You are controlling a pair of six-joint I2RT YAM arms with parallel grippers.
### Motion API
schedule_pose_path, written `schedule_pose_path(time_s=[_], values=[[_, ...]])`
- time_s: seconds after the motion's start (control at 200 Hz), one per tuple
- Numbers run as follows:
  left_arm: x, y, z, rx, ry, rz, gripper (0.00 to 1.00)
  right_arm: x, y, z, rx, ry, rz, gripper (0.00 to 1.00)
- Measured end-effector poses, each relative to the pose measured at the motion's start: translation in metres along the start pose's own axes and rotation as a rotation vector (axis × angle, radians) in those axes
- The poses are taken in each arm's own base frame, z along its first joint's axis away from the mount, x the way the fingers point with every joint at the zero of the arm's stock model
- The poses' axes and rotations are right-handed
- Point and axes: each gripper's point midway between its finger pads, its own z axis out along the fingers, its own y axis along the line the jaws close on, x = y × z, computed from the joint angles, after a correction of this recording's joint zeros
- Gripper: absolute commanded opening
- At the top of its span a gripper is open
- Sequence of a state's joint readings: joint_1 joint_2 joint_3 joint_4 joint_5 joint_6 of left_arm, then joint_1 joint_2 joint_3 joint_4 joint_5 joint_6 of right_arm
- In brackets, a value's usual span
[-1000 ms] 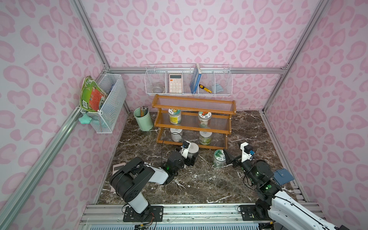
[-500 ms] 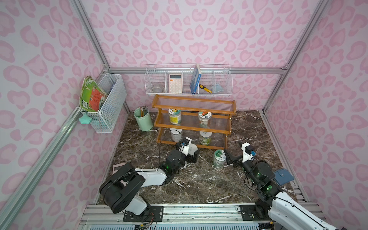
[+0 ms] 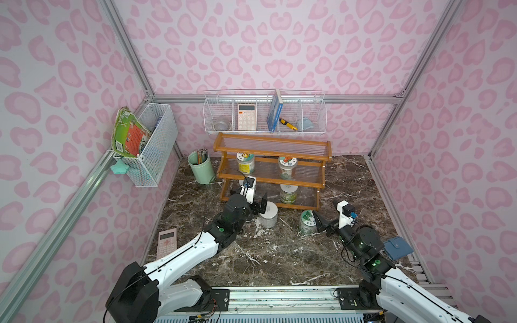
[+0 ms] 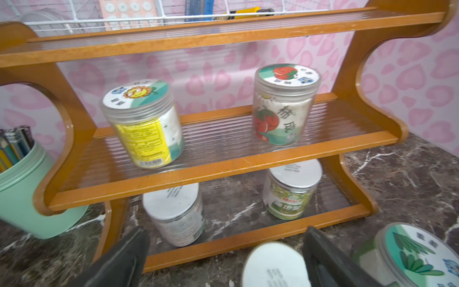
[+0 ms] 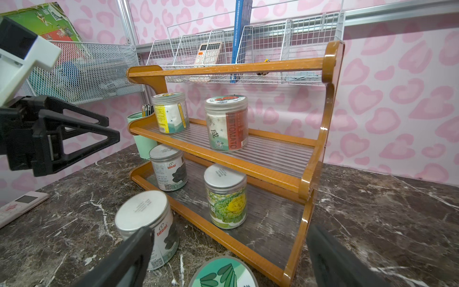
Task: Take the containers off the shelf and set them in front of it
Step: 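Place the container at the center of the board, then pick up a container from the shelf.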
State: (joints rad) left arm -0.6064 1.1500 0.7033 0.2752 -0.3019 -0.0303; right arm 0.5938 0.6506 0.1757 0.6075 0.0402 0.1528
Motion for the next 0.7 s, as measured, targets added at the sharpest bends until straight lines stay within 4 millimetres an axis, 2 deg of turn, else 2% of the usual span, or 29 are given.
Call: schedule_pose_path(time_s=[0.215,0.291,0.386,0.536,0.702], values=[[-0.022,0.049,-0.001,-0.064,0.032,-0.06,0.99,-0.014,0.002,-0.003,-0.01,-0.042,0.001,0.99],[-0.029,0.061,0.0,-0.056,0.047,-0.077,0.99,-0.016,0.002,-0.003,-0.009,-0.047,0.002,0.99],[-0.032,0.066,0.002,-0.013,0.068,-0.093,0.99,-0.017,0.002,-0.004,-0.009,-0.051,0.002,0.99],[-0.024,0.068,0.007,0.068,0.112,-0.117,0.99,-0.017,0.0,-0.004,-0.005,-0.053,0.002,0.99],[-0.019,0.081,0.015,0.109,0.134,-0.152,0.99,-0.017,-0.002,-0.004,0.002,-0.051,0.002,0.99]])
